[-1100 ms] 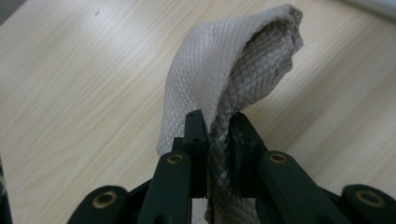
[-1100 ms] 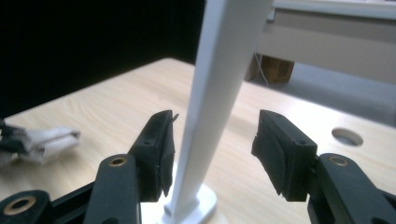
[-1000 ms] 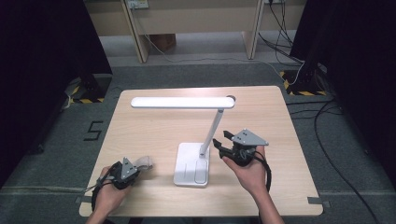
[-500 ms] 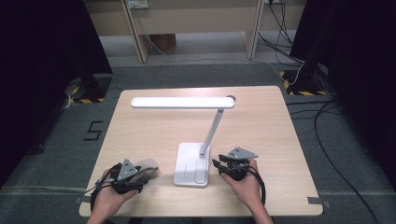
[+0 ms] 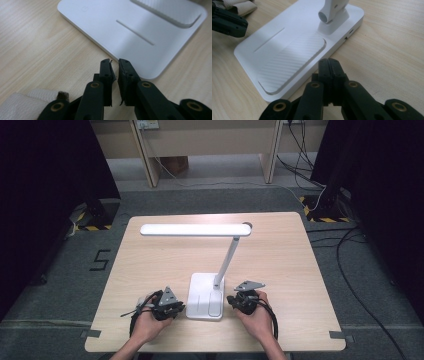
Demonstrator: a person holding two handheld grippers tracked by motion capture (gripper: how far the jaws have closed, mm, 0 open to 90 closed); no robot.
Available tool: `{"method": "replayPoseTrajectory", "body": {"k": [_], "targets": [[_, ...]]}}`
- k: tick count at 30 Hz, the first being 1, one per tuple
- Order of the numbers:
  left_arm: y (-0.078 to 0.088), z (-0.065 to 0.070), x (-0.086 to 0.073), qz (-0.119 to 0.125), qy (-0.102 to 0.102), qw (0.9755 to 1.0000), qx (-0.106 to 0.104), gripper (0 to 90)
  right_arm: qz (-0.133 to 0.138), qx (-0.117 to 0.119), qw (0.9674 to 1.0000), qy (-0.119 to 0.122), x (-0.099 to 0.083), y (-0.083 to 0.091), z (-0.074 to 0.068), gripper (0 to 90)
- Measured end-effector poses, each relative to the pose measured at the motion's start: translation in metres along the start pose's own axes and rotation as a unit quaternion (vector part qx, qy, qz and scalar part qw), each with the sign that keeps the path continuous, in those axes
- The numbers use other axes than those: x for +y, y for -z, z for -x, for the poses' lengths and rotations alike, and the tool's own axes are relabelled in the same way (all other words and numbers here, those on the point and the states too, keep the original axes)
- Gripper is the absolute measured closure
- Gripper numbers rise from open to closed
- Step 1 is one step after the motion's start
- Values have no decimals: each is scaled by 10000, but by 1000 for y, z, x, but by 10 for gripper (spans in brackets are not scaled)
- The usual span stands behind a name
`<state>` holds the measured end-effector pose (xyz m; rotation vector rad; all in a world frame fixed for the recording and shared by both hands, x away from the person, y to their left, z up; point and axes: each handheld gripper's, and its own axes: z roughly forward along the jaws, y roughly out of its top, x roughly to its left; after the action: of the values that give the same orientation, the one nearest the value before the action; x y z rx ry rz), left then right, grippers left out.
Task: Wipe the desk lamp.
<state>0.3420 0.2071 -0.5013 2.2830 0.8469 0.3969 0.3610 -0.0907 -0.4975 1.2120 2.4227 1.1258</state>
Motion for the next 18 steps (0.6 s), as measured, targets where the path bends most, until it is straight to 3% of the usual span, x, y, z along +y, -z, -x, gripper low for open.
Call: {"method": "replayPoseTrajectory", "body": {"k": [5,18], "targets": [[-5,-1,-1,-16,186,9998,-52,854,-114,20,9999,-57,2,-6,-1,900],[-6,5,1,-38,145,9997,-172,874,-257,31,9997,11,4,-16,-5,900]]}}
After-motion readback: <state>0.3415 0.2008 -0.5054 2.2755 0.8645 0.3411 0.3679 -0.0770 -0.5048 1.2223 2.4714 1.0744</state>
